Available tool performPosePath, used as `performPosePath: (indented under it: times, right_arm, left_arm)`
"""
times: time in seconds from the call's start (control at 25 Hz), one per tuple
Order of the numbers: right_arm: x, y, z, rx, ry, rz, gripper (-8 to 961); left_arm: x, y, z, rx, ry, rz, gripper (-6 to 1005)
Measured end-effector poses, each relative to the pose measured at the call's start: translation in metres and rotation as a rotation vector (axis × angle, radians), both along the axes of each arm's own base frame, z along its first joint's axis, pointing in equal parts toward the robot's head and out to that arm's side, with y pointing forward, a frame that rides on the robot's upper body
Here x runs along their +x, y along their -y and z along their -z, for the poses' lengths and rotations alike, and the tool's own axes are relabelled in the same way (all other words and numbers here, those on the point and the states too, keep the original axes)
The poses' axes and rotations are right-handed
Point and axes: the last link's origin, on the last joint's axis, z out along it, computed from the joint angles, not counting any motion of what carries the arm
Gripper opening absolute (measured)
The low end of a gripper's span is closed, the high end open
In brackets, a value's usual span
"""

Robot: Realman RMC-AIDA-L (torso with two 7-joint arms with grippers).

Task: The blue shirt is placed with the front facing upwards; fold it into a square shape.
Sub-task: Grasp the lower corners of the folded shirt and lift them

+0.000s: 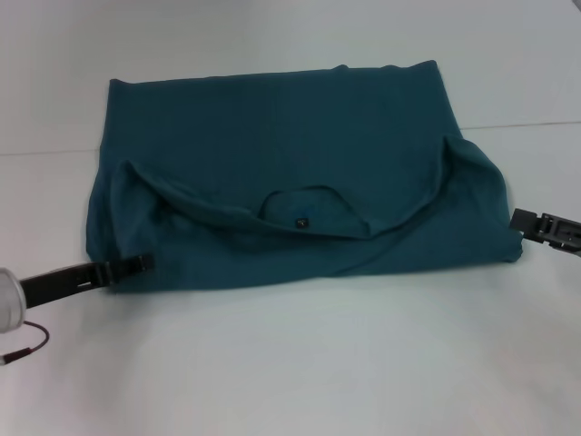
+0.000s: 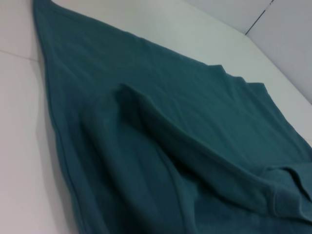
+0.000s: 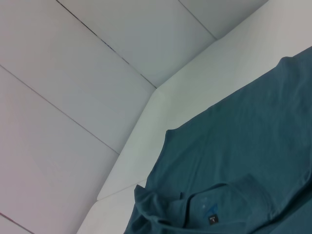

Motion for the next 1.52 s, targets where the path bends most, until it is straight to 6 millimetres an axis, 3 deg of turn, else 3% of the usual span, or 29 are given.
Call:
performPosePath:
  times: [0.6,1.08,1.16,1.4,1.52]
  right_arm:
    - [-0.001,-0.001,-0.001,0.001,0.001,-0.003,765]
    - [-0.002,0.0,-0.001,-0.001,-0.009,-0.011,765]
    - [-0.003,0.0,-0.001,-0.003,-0.01,-0.014,765]
    - [-0.002,0.0,-0.002,-0.008,-0.005,-0.015,765]
    - [-0.001,0.0,-0.004,-0.015,0.004,-0.014,765]
  left_arm:
    - [0.004,-0.002,0.012,-0.039,0.029,-0.031,453]
    - [0.005,-0.006,0.001,-0.04,0.111,-0.121,437]
    - [0.005,-0.006,0.001,-0.042,0.109,-0.123,211]
    - [0.005,-0.006,-0.005,-0.056,0.165,-0.162,7]
    - [0.011,-0.005,-0.014,-0.085,0.258,-0.19,7]
